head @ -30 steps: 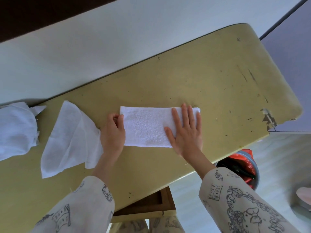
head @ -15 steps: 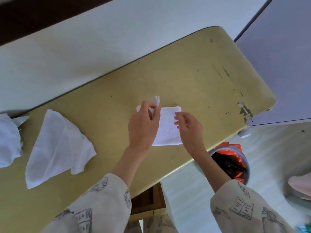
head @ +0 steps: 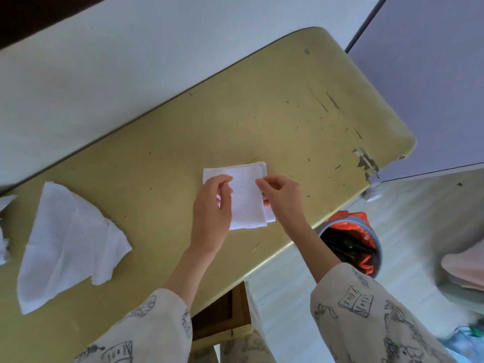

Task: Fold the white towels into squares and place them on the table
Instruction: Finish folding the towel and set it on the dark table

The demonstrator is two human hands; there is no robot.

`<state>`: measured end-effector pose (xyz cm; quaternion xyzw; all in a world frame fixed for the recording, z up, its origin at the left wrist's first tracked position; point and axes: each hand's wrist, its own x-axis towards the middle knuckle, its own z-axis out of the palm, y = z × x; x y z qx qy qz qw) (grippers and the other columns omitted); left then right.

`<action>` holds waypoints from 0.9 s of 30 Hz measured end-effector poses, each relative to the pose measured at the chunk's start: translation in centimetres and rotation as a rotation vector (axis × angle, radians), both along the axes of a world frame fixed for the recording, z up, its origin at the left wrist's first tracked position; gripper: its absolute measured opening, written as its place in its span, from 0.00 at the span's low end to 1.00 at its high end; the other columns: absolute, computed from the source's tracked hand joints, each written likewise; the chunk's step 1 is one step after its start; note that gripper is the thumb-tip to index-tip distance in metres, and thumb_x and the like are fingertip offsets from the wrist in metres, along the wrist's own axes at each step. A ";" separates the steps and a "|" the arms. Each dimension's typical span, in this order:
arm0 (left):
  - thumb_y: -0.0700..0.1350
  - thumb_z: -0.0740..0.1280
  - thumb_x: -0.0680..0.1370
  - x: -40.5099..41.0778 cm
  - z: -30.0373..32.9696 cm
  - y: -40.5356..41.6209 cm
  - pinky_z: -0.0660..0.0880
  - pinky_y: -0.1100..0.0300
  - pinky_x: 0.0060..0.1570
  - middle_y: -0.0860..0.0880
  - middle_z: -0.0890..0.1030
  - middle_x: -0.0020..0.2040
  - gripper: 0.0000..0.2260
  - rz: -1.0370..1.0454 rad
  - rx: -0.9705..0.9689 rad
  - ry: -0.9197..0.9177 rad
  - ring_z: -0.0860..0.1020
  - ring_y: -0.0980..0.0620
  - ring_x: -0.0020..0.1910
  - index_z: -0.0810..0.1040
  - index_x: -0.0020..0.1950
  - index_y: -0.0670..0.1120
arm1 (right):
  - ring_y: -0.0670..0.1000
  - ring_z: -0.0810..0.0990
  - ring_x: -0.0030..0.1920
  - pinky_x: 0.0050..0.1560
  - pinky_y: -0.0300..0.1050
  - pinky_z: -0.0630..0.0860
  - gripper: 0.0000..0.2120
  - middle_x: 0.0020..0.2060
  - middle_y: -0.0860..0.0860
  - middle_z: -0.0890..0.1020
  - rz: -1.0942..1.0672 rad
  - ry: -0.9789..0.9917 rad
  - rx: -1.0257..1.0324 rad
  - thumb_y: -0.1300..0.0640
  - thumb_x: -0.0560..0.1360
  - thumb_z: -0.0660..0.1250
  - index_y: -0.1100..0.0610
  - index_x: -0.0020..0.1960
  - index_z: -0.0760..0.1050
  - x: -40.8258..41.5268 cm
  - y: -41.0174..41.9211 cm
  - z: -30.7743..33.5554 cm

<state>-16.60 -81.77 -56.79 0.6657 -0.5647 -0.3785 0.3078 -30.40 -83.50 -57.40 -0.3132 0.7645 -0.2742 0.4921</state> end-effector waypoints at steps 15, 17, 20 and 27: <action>0.48 0.55 0.79 1.8 -3.6 3.5 0.66 0.51 0.63 0.46 0.69 0.69 0.14 -0.329 -0.159 -0.503 0.61 0.46 0.72 0.71 0.64 0.49 | 0.54 0.72 0.42 0.41 0.45 0.65 0.04 0.36 0.48 0.72 0.272 0.255 0.045 0.58 0.81 0.52 0.57 0.51 0.65 0.3 -1.0 0.0; 0.48 0.55 0.79 1.9 -3.9 3.5 0.65 0.50 0.64 0.45 0.67 0.71 0.16 -0.375 -0.141 -0.537 0.59 0.45 0.73 0.70 0.66 0.50 | 0.54 0.72 0.43 0.41 0.45 0.65 0.04 0.36 0.48 0.72 0.267 0.251 0.056 0.58 0.81 0.52 0.56 0.50 0.64 0.3 -1.1 0.0; 0.50 0.53 0.79 2.0 -4.3 3.5 0.58 0.50 0.67 0.45 0.63 0.73 0.17 -0.449 -0.109 -0.621 0.57 0.43 0.74 0.67 0.68 0.53 | 0.53 0.72 0.43 0.42 0.43 0.65 0.06 0.40 0.49 0.74 0.243 0.231 0.054 0.57 0.80 0.54 0.58 0.52 0.68 0.1 -1.3 0.1; 0.51 0.53 0.79 1.7 -4.3 3.3 0.57 0.49 0.67 0.45 0.63 0.74 0.18 -0.452 -0.079 -0.683 0.59 0.42 0.73 0.67 0.69 0.54 | 0.56 0.81 0.46 0.49 0.49 0.77 0.12 0.44 0.53 0.80 0.259 0.162 0.137 0.48 0.73 0.68 0.56 0.47 0.71 -1.1 -0.3 1.0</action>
